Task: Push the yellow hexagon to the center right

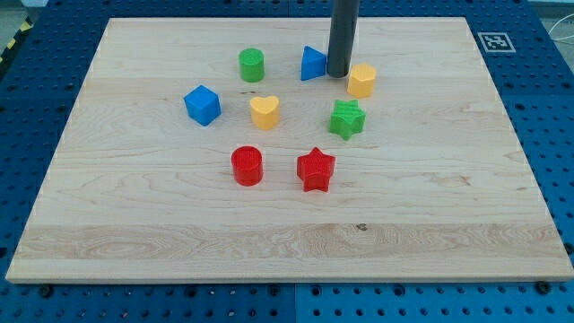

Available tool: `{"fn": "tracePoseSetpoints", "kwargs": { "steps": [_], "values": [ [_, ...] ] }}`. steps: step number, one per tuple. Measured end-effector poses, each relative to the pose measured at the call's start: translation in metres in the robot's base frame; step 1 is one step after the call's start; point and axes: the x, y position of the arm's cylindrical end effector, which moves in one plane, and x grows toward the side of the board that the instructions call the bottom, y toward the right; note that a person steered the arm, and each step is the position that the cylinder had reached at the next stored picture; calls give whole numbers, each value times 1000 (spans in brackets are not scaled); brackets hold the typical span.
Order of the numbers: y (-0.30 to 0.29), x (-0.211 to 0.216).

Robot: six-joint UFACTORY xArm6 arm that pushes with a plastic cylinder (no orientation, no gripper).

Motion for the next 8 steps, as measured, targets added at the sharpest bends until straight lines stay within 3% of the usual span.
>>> {"fn": "tracePoseSetpoints", "kwargs": {
  "steps": [1,3,7,8],
  "values": [
    [14,22],
    [95,17],
    [168,3],
    [169,27]
  ]
}}
